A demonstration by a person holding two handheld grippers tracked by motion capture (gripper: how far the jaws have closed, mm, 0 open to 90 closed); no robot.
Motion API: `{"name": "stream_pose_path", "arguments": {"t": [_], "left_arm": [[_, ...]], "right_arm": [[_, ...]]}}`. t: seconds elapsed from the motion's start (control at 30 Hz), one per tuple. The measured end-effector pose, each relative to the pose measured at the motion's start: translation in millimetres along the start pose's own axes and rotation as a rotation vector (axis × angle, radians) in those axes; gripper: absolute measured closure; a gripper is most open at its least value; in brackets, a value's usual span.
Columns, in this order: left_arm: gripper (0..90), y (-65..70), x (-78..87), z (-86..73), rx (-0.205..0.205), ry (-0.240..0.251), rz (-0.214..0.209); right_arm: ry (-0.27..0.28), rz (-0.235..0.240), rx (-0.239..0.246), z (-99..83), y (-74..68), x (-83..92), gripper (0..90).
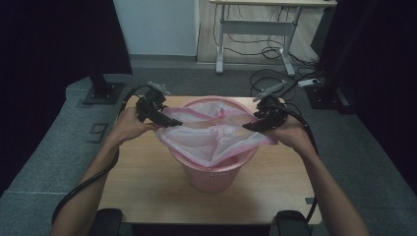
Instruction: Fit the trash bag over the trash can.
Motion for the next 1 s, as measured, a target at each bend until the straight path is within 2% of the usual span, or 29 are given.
{"name": "stream_pose_path", "arguments": {"t": [0.1,0.13,0.17,0.23,0.33,0.37,0.4,0.43,0.5,0.57,0.63,0.67,0.73,0.77,0.8,0.87,0.9,0.93,0.97,1.0], "left_arm": [[18.6,2.0,6.1,4.3,-0.034,0.005,0.025],[17.1,3.3,9.2,6.6,-0.049,0.016,0.041],[15.4,4.5,12.7,9.3,-0.060,0.025,0.050],[15.5,6.5,19.1,14.8,-0.068,0.039,0.064],[15.6,7.9,26.6,21.6,-0.094,0.030,0.104],[16.5,7.9,26.6,21.6,-0.094,0.030,0.104],[20.2,8.5,30.8,25.4,-0.103,0.036,0.114],[25.3,8.6,32.6,27.1,-0.105,0.042,0.115],[38.7,8.7,34.4,30.4,-0.099,0.056,0.114],[54.1,8.0,33.0,33.9,-0.087,0.054,0.095],[66.8,6.0,30.1,38.3,-0.070,0.063,0.095],[70.2,5.0,28.4,40.9,-0.055,0.070,0.095],[76.3,2.0,24.4,45.6,-0.052,0.066,0.126],[78.2,2.0,24.4,45.6,-0.052,0.066,0.126],[79.0,-2.7,18.7,49.9,-0.048,0.043,0.166],[79.2,-8.4,12.6,53.5,-0.025,0.037,0.180],[80.1,-8.4,12.6,53.5,-0.025,0.037,0.180],[80.6,-15.3,6.0,56.1,-0.004,0.022,0.197],[80.8,-15.3,6.0,56.1,-0.004,0.022,0.197],[81.2,-22.7,-0.3,57.7,0.015,0.006,0.204]], "right_arm": [[-0.008,0.015,0.001,-1.0,0.6,1.4,36.0],[-0.011,0.022,-0.001,-1.2,0.8,2.0,32.2],[-0.008,0.011,-0.002,-1.0,1.2,2.9,28.9],[0.005,-0.003,-0.004,0.7,2.6,8.4,29.0],[0.049,-0.015,0.001,5.2,3.4,20.9,29.8],[0.049,-0.015,0.001,5.2,3.4,20.9,29.8],[0.083,-0.011,-0.004,7.6,2.2,31.4,34.7],[0.087,-0.010,-0.002,7.8,1.7,34.5,39.3],[0.086,-0.023,0.005,7.9,0.3,40.9,53.4],[0.087,-0.032,0.006,7.9,0.1,44.1,67.1],[0.079,-0.054,0.004,8.6,2.5,43.1,75.3],[0.075,-0.069,0.003,9.4,5.0,41.4,77.9],[0.062,-0.118,0.004,11.6,12.8,36.6,78.7],[0.051,-0.136,0.004,12.5,17.6,33.2,78.8],[0.042,-0.148,-0.003,13.3,22.2,29.2,78.8],[0.024,-0.167,-0.015,14.2,31.2,21.0,78.7],[0.024,-0.167,-0.015,14.2,31.2,21.0,78.7],[0.013,-0.179,-0.029,15.0,38.6,13.0,78.7],[0.013,-0.179,-0.029,15.0,38.6,13.0,78.7],[0.004,-0.183,-0.039,16.2,44.7,4.5,78.6]]}}
Point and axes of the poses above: each handheld gripper's, and its own axes: x roughly backward along the jaws, z roughly out of its top, y roughly to its right, the point moved 4 cm from there along -x, roughly forward along the jaws, and after that the axes turned 5 degrees about x, right-handed, at the moved point
